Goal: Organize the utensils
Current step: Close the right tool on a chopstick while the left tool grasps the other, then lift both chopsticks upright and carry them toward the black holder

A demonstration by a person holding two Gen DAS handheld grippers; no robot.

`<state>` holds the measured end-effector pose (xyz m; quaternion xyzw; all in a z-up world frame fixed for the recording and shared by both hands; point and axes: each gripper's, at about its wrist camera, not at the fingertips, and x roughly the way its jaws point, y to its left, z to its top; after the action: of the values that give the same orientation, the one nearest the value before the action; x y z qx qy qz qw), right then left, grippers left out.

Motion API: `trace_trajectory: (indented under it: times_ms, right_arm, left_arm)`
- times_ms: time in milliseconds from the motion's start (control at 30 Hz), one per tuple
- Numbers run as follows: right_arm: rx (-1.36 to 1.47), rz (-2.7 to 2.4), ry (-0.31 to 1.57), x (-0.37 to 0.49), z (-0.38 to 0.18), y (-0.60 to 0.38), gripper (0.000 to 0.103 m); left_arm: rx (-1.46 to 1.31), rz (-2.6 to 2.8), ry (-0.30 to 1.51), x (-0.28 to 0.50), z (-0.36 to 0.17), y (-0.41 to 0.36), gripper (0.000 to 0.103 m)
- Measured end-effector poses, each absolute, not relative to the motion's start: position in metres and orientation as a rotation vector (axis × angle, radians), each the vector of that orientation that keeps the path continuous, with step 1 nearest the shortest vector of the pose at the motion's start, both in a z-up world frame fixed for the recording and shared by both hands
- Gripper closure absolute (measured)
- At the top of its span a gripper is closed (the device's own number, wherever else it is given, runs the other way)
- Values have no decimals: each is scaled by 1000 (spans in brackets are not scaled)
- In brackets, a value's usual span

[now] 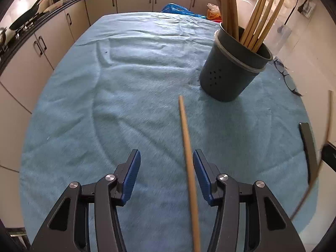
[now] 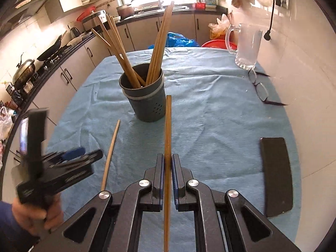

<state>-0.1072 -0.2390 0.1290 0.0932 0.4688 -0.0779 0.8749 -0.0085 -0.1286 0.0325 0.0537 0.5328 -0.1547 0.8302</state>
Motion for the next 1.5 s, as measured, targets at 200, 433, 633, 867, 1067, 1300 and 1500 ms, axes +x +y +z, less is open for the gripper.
trace_trajectory:
  times_ms: [200,433,633,867,1067,1300,1500]
  right_arm:
    - [164,-166,969,-115,138,-249,96]
    - [155,-151,964,-115,144,-258,96]
    - [168,-129,949,-110,147,-259,96]
    - [209,-98,917,-104,153,-258,96]
    - [231,-82,868,-102,166,-257,96]
    - [252,-64,843,-99,171,-252,96]
    - [258,-56,832,-98,173,-250,96]
  left_arm:
    - [107,-276,1159,11,17,-144,65]
    - [174,-222,1130,22,16,-157,96]
    - [104,-255,1109,11,33,-138,97]
    - [21,-266,994,-17,89,-110,97]
    - [7,-285,898,-43,131,-95,97]
    - [3,-278,855,-51,155,-82,97]
    - [-2,-282,834,-52,169,-79,97]
